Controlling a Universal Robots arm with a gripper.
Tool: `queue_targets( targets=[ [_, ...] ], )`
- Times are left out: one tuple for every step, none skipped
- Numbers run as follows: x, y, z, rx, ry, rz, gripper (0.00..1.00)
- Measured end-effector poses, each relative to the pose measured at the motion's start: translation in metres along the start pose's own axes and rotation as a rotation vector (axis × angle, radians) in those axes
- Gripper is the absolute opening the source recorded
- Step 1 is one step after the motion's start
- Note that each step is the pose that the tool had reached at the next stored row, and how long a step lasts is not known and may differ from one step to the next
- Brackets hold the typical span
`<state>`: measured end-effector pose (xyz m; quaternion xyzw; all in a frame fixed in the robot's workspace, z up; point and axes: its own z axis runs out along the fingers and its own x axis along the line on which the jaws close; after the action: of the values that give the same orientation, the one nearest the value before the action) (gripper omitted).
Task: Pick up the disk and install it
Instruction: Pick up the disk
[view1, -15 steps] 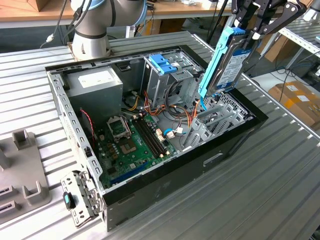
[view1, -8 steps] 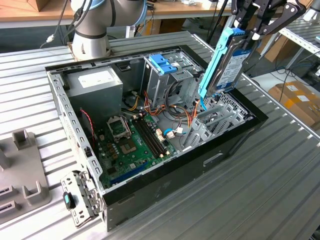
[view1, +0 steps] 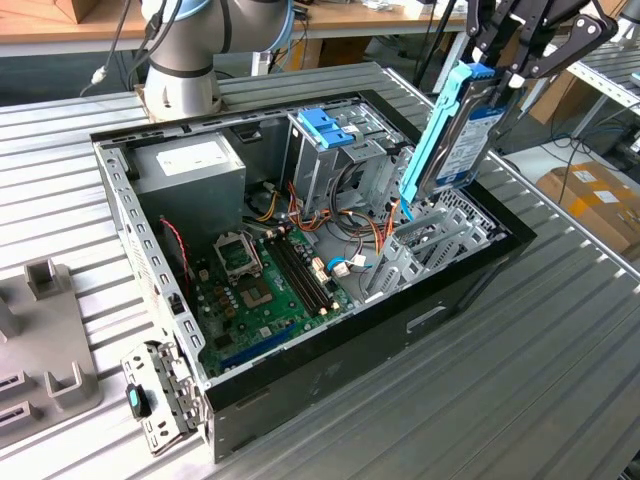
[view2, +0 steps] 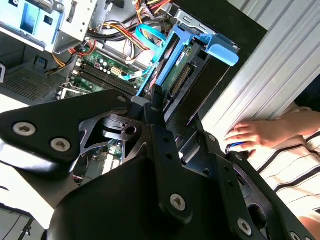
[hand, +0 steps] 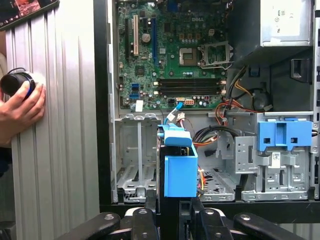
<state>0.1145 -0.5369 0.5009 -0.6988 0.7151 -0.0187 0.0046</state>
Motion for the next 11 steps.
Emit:
queue_targets(
  targets=[
    [0.0014, 0.0000, 0.0002, 0.0000, 0.0001, 0.000, 0.35],
    [0.0026, 0.0000, 0.0005, 0.0000, 0.0001, 0.000, 0.35],
    [0.0032, 0.0000, 0.0008, 0.0000, 0.0002, 0.000, 0.35],
    [0.0037, 0.0000, 0.0014, 0.0000, 0.0000, 0.000, 0.35],
    [0.0044, 0.0000, 0.0027, 0.0000, 0.0001, 0.000, 0.35],
    [0.0046, 0.0000, 0.0031, 0.0000, 0.0002, 0.000, 0.35],
    [0.0048, 0.0000, 0.0033, 0.0000, 0.0004, 0.000, 0.35],
    [0.0051, 0.0000, 0.0037, 0.0000, 0.0002, 0.000, 0.35],
    [0.0053, 0.0000, 0.0037, 0.0000, 0.0002, 0.000, 0.35],
    [0.0058, 0.0000, 0.0039, 0.0000, 0.0002, 0.000, 0.35],
    [0.0063, 0.0000, 0.0040, 0.0000, 0.0001, 0.000, 0.35]
  ],
)
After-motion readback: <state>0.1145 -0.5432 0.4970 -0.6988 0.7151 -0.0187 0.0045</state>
